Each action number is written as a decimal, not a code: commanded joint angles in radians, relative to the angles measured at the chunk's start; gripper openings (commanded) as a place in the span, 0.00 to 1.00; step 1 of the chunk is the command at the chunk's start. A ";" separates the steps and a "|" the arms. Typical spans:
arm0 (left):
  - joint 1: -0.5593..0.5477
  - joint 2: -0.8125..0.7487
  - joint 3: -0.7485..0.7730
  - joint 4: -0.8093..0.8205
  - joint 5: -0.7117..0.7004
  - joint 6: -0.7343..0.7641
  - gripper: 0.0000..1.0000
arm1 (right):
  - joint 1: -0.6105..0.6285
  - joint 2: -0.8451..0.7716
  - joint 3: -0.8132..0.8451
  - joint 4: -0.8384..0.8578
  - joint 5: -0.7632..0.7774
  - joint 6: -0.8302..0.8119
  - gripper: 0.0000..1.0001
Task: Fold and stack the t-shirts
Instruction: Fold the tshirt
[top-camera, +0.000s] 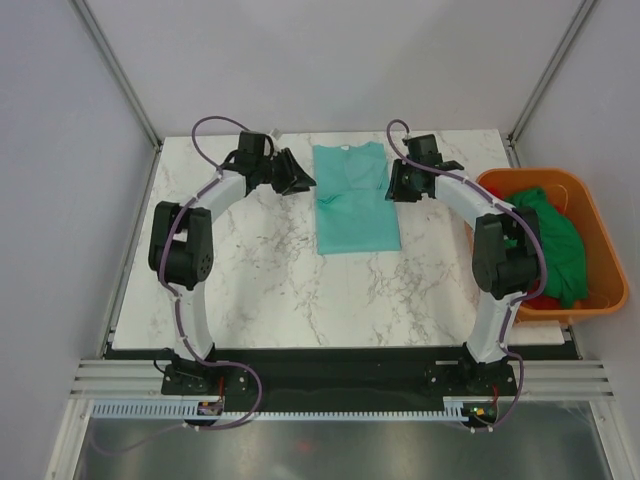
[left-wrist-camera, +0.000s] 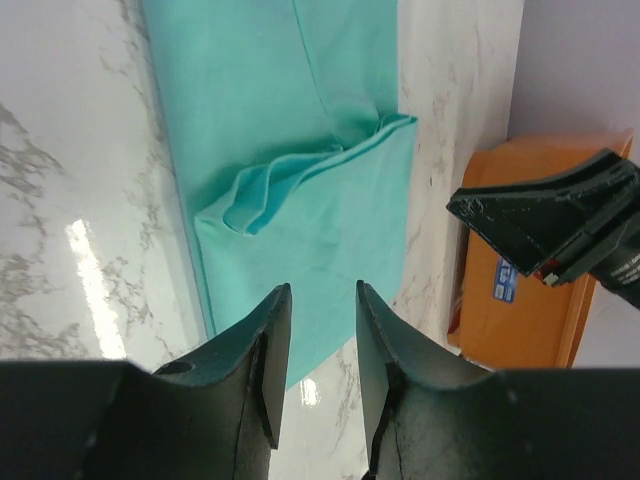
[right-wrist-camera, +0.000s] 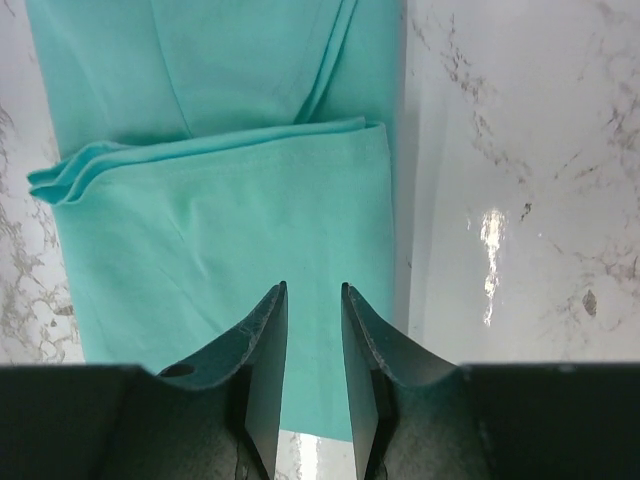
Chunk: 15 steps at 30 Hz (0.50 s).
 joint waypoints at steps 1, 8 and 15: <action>-0.061 -0.033 -0.047 0.011 0.050 0.097 0.39 | 0.000 -0.045 -0.033 0.002 -0.021 -0.011 0.35; -0.112 0.018 -0.056 0.011 0.029 0.128 0.27 | -0.001 -0.071 -0.103 0.027 -0.035 0.007 0.31; -0.124 0.114 0.013 0.008 -0.035 0.139 0.12 | 0.000 -0.080 -0.123 0.061 -0.057 0.022 0.30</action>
